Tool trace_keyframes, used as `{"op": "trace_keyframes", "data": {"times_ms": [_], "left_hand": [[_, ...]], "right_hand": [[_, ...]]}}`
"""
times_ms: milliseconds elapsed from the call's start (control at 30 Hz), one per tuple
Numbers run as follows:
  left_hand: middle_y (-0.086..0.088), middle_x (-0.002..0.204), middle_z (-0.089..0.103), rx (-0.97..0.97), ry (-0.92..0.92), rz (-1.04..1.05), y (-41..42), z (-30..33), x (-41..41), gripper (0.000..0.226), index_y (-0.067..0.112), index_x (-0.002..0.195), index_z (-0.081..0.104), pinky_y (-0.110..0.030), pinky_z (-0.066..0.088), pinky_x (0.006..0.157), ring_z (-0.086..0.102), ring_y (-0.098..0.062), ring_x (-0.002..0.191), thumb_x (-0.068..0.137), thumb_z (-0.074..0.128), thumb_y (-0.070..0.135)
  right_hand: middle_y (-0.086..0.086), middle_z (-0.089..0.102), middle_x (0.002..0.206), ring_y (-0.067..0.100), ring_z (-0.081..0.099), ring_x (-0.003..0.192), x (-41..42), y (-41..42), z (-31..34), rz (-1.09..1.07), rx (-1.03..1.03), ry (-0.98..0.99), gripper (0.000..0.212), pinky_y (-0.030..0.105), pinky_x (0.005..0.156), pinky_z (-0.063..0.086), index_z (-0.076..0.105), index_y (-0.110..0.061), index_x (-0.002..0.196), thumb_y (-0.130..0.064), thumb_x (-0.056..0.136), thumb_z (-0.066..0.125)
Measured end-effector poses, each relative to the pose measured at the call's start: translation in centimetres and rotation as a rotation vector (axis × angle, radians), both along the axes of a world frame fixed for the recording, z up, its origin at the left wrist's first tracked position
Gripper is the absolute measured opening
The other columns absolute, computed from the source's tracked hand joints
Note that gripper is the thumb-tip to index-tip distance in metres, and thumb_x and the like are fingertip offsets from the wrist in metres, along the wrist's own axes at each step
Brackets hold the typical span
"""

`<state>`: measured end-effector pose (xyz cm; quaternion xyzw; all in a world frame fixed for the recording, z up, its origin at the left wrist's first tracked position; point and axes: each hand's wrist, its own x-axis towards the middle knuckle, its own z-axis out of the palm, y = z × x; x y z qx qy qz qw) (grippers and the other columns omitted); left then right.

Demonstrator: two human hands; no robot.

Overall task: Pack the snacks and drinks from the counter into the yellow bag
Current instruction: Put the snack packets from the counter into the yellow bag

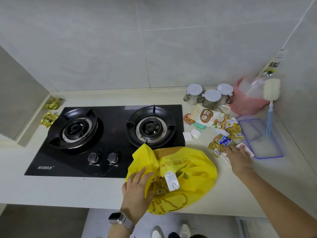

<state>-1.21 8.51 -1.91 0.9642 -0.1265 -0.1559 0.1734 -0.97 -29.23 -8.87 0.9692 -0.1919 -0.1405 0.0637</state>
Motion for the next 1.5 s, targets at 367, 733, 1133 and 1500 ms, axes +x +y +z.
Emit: {"op": "trace_keyframes", "data": {"times_ms": [367, 733, 1133, 1500], "left_hand": [[0.016, 0.153, 0.013, 0.078, 0.041, 0.001, 0.0, -0.4, 0.2, 0.052, 0.042, 0.135, 0.034, -0.044, 0.023, 0.110, 0.013, -0.020, 0.140, 0.086, 0.052, 0.042], [0.009, 0.148, 0.028, -0.027, -0.048, 0.123, -0.1, -0.2, 1.0, 0.073, 0.029, 0.143, 0.026, -0.044, 0.035, 0.099, 0.032, -0.025, 0.129, 0.080, 0.062, 0.033], [0.006, 0.152, 0.013, -0.040, -0.022, 0.232, 2.5, 0.0, 0.6, 0.100, 0.022, 0.147, 0.008, -0.037, 0.044, 0.088, 0.048, -0.018, 0.116, 0.070, 0.072, 0.030], [0.007, 0.151, 0.012, -0.109, -0.028, 0.205, 3.6, 0.2, 0.2, 0.101, 0.026, 0.147, 0.004, -0.035, 0.050, 0.081, 0.055, -0.012, 0.106, 0.073, 0.072, 0.024]], "right_hand": [[0.014, 0.063, 0.111, 0.037, 0.055, 0.107, -1.2, -0.1, 1.8, -0.169, 0.492, -0.587, 0.064, 0.038, 0.091, 0.033, 0.052, -0.010, 0.112, -0.009, 0.057, 0.085], [-0.005, 0.073, 0.090, 0.010, 0.070, 0.088, -3.4, 12.7, 11.9, -0.533, 1.739, -0.741, 0.044, 0.025, 0.068, 0.058, 0.063, -0.019, 0.101, -0.030, 0.063, 0.083], [0.001, 0.073, 0.103, 0.022, 0.066, 0.103, 1.0, 22.4, 6.7, -0.489, 1.622, 0.282, 0.051, 0.044, 0.103, 0.044, 0.071, -0.020, 0.102, -0.059, 0.070, 0.061], [-0.003, 0.060, 0.078, 0.018, 0.060, 0.074, 4.3, 25.0, 7.5, -0.016, 0.846, -0.058, 0.038, 0.030, 0.053, 0.044, 0.050, -0.020, 0.072, -0.057, 0.076, 0.060]]}}
